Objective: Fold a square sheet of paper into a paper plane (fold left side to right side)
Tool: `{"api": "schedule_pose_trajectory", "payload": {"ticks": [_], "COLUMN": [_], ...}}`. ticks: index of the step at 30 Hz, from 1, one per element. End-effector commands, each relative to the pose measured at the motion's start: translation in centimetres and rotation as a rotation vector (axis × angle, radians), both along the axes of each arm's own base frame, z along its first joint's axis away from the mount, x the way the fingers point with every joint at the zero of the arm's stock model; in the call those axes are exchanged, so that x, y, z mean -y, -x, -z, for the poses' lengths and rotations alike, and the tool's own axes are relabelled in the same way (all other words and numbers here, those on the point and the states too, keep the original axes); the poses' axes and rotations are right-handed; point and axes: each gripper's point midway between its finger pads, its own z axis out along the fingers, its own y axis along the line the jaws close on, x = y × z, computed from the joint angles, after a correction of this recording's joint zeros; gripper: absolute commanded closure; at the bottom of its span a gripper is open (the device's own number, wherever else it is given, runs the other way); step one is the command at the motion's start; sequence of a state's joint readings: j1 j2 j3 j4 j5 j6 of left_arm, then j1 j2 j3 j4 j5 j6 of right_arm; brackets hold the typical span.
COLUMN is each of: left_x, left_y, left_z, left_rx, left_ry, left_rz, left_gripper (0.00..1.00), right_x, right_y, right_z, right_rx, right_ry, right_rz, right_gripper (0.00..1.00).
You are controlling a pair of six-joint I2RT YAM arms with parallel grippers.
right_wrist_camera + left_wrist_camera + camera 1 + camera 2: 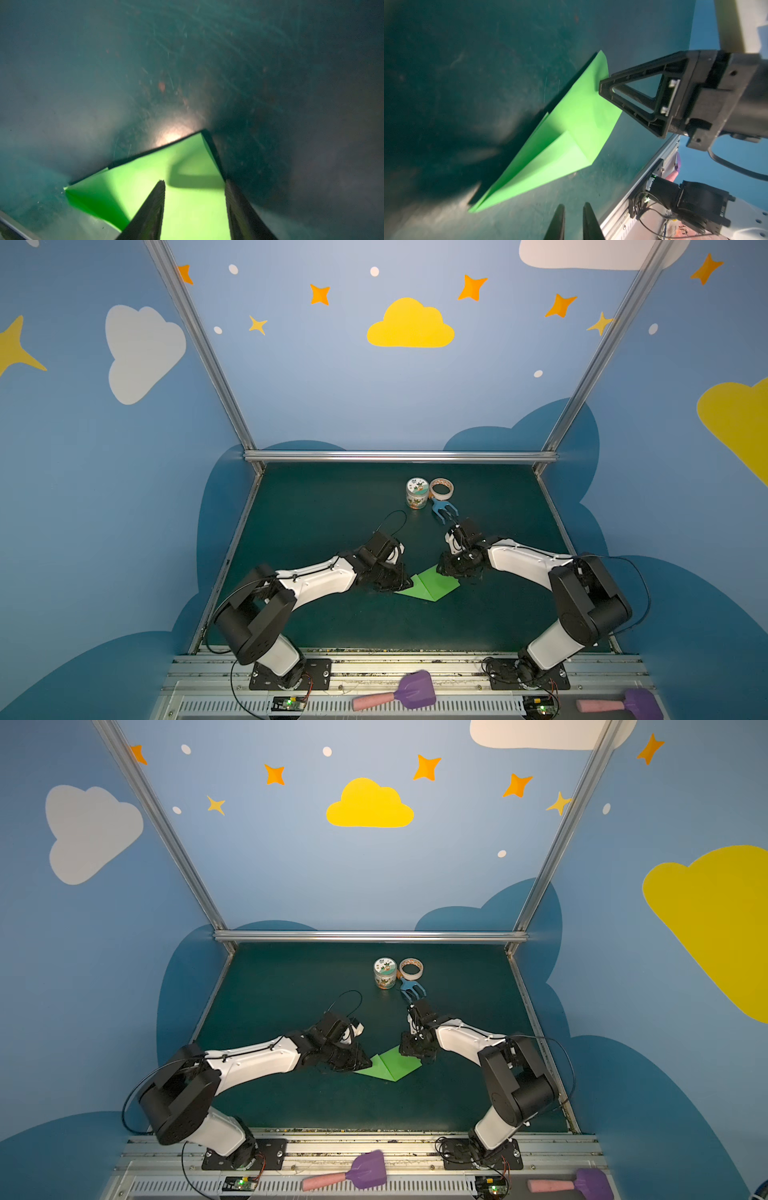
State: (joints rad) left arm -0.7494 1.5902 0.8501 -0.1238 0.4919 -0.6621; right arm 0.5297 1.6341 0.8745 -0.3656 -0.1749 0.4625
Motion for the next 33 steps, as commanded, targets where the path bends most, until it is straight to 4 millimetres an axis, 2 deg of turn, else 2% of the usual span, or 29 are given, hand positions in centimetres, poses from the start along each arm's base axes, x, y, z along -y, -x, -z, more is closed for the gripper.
{"api": "schedule_pose_trajectory", "payload": {"ticks": [1,10,16,19,23,28,33], "left_x": [0.6,0.8,0.2,-0.2,-0.8,-2.4,-3.2], "left_y": [-1.2,-2.3,-2.5,-2.3,-2.0,-1.6,-0.8], "left_z": [0.3,3.6,5.4,6.0,6.6,7.3,7.3], "left_rx": [0.042,0.005,-0.014,-0.024,-0.044,-0.072,-0.103], "left_ry": [-0.033,-0.101,-0.122,-0.116,-0.105,-0.083,-0.042], "left_rz": [0.033,0.065,0.048,0.029,-0.027,-0.179,-0.316], "left_gripper": [0.82,0.83,0.83,0.83,0.83,0.81,0.8], "right_x": [-0.4,-0.9,-1.1,-1.0,-0.9,-1.0,-2.0], "right_y": [-0.6,-0.6,0.0,1.4,3.9,7.0,9.1], "right_z": [-0.2,-0.9,-4.3,-5.7,-6.1,-5.1,-4.0], "right_rx": [0.009,0.009,0.044,0.031,-0.015,-0.096,-0.166], "right_ry": [-0.014,-0.047,-0.115,-0.165,-0.246,-0.346,-0.381], "right_rz": [-0.035,-0.041,-0.027,-0.003,0.042,0.114,0.134], "right_gripper": [0.52,0.53,0.5,0.48,0.45,0.42,0.41]}}
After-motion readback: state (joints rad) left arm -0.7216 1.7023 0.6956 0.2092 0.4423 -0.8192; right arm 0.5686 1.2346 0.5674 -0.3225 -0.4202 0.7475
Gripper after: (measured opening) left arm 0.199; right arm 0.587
